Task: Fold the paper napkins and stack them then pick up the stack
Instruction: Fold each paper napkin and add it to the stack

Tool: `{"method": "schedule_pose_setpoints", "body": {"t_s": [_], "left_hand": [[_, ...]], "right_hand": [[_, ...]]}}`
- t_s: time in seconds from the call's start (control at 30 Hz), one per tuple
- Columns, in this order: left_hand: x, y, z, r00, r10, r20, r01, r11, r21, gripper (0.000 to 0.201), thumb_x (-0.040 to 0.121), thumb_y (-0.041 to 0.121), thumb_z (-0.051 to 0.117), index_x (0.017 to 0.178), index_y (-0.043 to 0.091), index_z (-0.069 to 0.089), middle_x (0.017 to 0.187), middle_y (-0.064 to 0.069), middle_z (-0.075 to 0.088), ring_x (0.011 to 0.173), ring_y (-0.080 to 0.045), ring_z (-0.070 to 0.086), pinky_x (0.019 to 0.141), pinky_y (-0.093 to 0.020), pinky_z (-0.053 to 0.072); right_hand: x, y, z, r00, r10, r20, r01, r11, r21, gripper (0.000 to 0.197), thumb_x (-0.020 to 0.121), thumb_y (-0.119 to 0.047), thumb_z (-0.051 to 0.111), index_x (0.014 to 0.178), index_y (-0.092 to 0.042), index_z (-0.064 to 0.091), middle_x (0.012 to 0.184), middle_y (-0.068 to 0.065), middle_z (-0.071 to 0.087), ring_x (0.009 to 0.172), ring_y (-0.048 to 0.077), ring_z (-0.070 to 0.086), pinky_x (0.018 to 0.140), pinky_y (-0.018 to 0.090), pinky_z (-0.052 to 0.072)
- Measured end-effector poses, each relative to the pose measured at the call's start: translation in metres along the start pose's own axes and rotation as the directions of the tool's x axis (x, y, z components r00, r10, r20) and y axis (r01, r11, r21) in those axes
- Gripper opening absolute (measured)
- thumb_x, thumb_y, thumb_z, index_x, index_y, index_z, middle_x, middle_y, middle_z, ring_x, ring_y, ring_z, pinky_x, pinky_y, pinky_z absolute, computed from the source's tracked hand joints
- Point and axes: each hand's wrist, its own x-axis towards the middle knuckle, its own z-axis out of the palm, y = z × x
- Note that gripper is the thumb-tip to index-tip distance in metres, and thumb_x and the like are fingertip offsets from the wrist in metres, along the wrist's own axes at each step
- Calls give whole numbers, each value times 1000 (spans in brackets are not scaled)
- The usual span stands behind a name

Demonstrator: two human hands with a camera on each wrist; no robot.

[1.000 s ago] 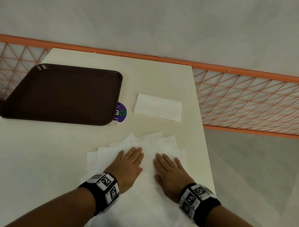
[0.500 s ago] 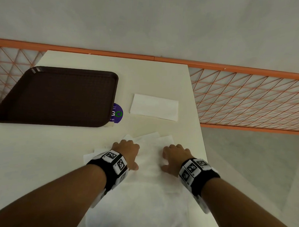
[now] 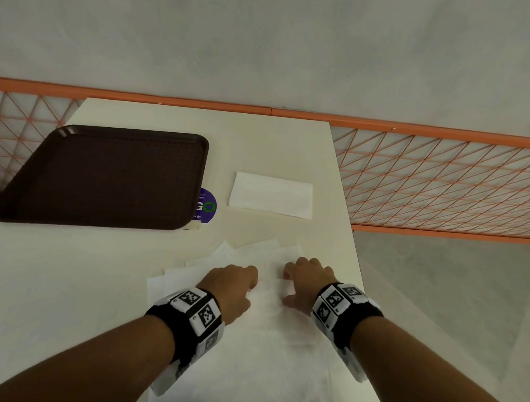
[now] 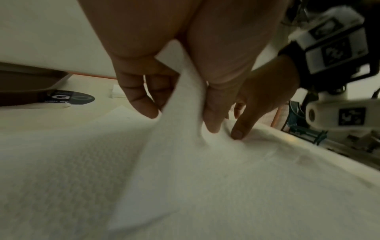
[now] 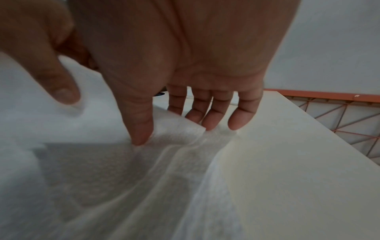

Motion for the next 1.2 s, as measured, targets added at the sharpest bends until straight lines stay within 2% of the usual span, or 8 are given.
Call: {"method": "schedule_pose_setpoints", "body": {"t_s": [0.13, 0.23, 0.37, 0.47, 0.67, 0.8, 0.9, 1.2], "left_hand": [[-4, -13, -5, 998, -57, -15, 50, 961, -274, 24, 83, 27, 67, 106, 25, 60, 107, 4, 63, 93, -16, 62, 84, -30, 52], [-3, -28, -8, 992, -122, -22, 103, 911, -399, 20, 77, 25, 74, 95, 22, 65, 99, 4, 65, 89, -14, 63, 80, -27, 51], [-2, -41, -7, 983, -182, 28, 167, 817, -552, 16, 74, 23, 79, 84, 20, 67, 89, -2, 69, 84, -20, 67, 78, -32, 55], [-2, -44, -7, 983, -185, 9, 148, 758, -635, 18, 75, 19, 79, 89, 14, 69, 89, -4, 71, 81, -21, 67, 76, -31, 54], [-1, -44, -9, 985, -171, -20, 108, 704, -702, 14, 77, 17, 78, 87, 14, 69, 90, -5, 73, 84, -24, 69, 77, -33, 56], [0, -43, -13, 987, -160, -6, 100, 651, -752, 17, 76, 16, 79, 90, 13, 70, 92, -6, 74, 86, -25, 70, 82, -37, 57], [3, -44, -16, 982, -190, -4, 106, 564, -819, 17, 75, 14, 80, 89, 14, 70, 92, -6, 74, 86, -25, 71, 82, -36, 58], [14, -48, -10, 948, -299, 105, 153, 145, -978, 16, 85, 4, 68, 100, 4, 65, 101, -16, 71, 81, -25, 70, 65, -34, 59]], "right_hand": [[-7, 4, 1, 999, -20, -27, 20, 1000, 1, 34, 87, -43, 61, 113, -22, 57, 119, 1, 49, 113, 25, 44, 94, 40, 38], [-15, 12, 1, 1000, 6, -28, -4, 997, 83, 35, 90, -40, 58, 119, -22, 57, 120, 0, 50, 114, 24, 47, 95, 36, 39], [-24, 20, 0, 997, 27, -76, -4, 960, 279, 14, 89, -33, 60, 99, -23, 64, 87, -8, 52, 96, 20, 57, 79, 27, 43], [-33, 23, -2, 992, 50, -119, 1, 920, 392, 24, 90, -32, 62, 111, -22, 69, 97, -5, 63, 95, 16, 57, 85, 25, 44], [-41, 19, 11, 963, 178, -204, 17, 712, 702, 12, 85, -36, 69, 95, -29, 72, 99, -14, 69, 91, 1, 61, 80, 18, 43], [-36, 13, 8, 966, 211, -151, 18, 527, 850, 9, 82, -34, 71, 78, -27, 66, 78, 4, 67, 70, 14, 60, 68, 36, 50], [-29, 13, 2, 969, 229, -92, -3, 386, 922, 8, 84, -31, 68, 82, -24, 64, 85, 16, 70, 76, 29, 65, 73, 53, 55], [-2, 26, -15, 914, 398, -83, -12, 230, 973, 12, 83, -27, 67, 92, -19, 68, 94, 11, 72, 86, 33, 70, 77, 54, 57]]}}
